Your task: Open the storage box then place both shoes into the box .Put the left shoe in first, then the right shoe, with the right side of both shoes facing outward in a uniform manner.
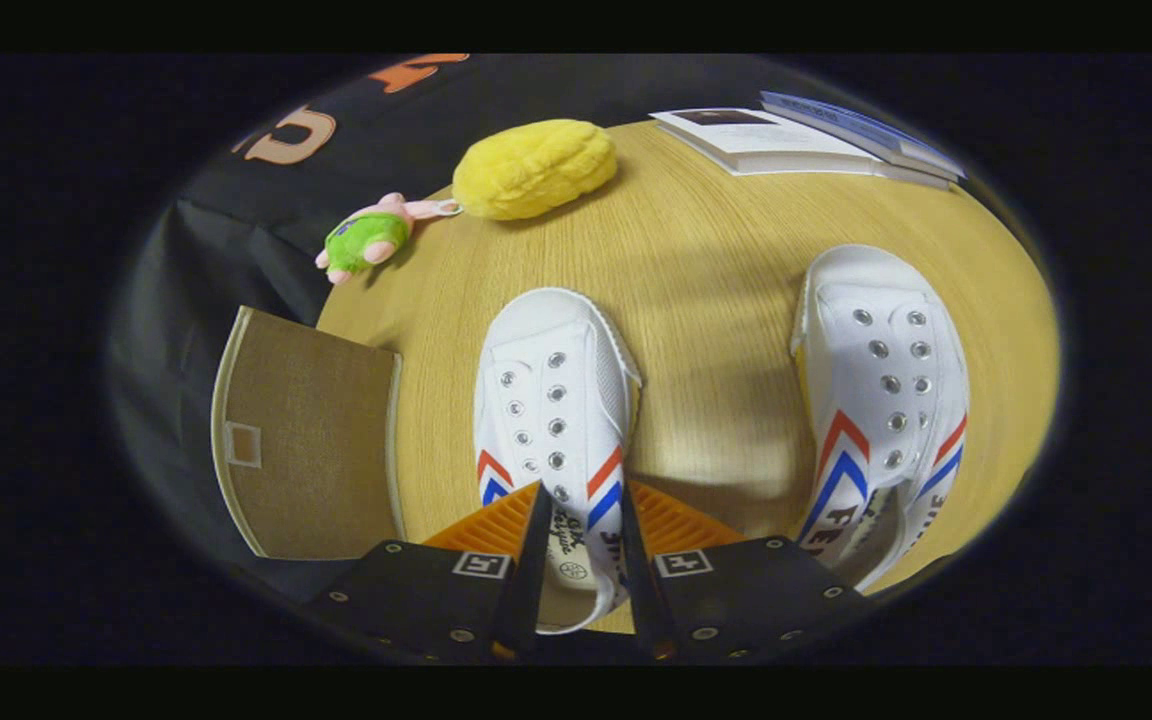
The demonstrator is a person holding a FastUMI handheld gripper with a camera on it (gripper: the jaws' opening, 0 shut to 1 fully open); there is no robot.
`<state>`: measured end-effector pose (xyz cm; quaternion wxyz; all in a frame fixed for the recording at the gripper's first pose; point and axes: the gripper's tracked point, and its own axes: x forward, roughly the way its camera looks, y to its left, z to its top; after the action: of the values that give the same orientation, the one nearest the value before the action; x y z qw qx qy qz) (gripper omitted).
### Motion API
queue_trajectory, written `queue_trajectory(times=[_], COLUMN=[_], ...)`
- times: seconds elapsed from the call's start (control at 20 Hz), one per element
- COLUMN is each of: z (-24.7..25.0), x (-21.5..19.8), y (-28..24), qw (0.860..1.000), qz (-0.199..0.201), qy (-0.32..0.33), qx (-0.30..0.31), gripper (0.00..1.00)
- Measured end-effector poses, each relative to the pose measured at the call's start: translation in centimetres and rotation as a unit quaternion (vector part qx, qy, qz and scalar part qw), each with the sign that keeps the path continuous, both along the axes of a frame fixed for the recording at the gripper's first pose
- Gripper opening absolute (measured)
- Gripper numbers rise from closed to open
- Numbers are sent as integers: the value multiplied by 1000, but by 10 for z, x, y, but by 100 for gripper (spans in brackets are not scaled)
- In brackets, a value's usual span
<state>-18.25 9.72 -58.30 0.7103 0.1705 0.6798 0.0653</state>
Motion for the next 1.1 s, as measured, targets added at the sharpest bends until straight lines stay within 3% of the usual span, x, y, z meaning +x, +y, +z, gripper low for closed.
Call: queue_trajectory(times=[0.2, 0.45, 0.85, 1.1], z=[4, 34, 143, 189], x=[-7, -2, 55, 80], y=[6, 22, 85, 154], qw=[999, 998, 988, 980], qz=[-38, -40, -39, 13], qy=[22, 3, -81, -120], qx=[18, 44, 126, 158], gripper=[13, 8, 8, 8])
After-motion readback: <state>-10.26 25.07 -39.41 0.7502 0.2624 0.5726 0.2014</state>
